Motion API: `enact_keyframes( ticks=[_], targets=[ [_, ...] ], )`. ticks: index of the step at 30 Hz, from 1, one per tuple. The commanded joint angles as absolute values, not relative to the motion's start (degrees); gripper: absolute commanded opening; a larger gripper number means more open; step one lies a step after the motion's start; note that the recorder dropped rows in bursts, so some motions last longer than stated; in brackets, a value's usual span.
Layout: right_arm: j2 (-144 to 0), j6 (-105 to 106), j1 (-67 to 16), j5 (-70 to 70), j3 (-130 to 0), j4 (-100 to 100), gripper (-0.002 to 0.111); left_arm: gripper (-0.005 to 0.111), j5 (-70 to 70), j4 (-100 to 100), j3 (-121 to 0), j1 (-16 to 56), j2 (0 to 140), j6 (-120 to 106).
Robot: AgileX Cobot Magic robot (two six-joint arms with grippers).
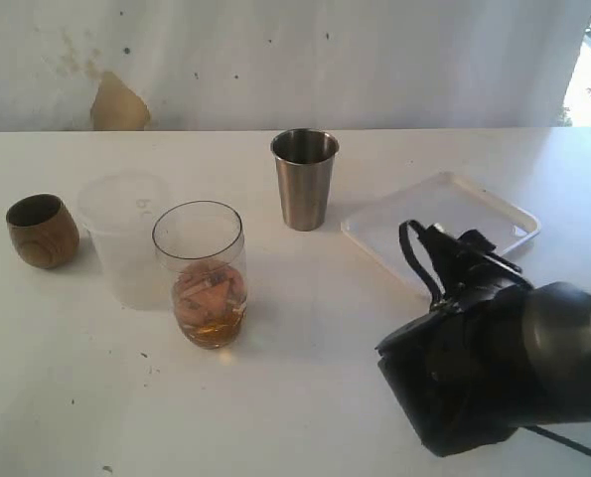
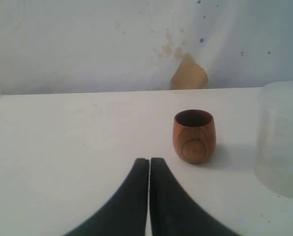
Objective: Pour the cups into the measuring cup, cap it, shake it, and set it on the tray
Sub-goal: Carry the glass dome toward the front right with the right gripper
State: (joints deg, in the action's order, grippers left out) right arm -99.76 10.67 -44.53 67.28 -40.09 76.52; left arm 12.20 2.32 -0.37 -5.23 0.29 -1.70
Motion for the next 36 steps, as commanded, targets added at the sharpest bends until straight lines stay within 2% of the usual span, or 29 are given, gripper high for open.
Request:
enact_keyframes(
  ticks=[1,10,15,21,29,36],
  targets=[
    [-93.73,4.11,-44.6,69.96,-39.92,70.91,0.072,0.001,11.62,1.98,0.0,-5.28,0.0,-1.6],
    [-78.19,-10.29,-42.52,61.94,-42.06,42.08,0.072,0.001,11.62,1.98,0.0,-5.28,0.0,-1.6],
    [-77.9,-20.73,-34.23,61.46,-48.32,30.05,0.072,0.001,11.62,1.98,0.0,-5.28,0.0,-1.6],
    [-81.39,-11.07,-26.2,53.72,-52.28,5.5,0.072,0.001,11.62,1.98,0.0,-5.28,0.0,-1.6],
    [-89.28,-15.61,-24.48,55.56,-55.53,15.19,0.072,0.001,11.62,1.98,0.0,-5.28,0.0,-1.6],
    [-90.7,-16.97,-20.07,54.38,-56.72,14.96,0.072,0.001,11.62,1.98,0.0,-5.28,0.0,-1.6]
  ],
)
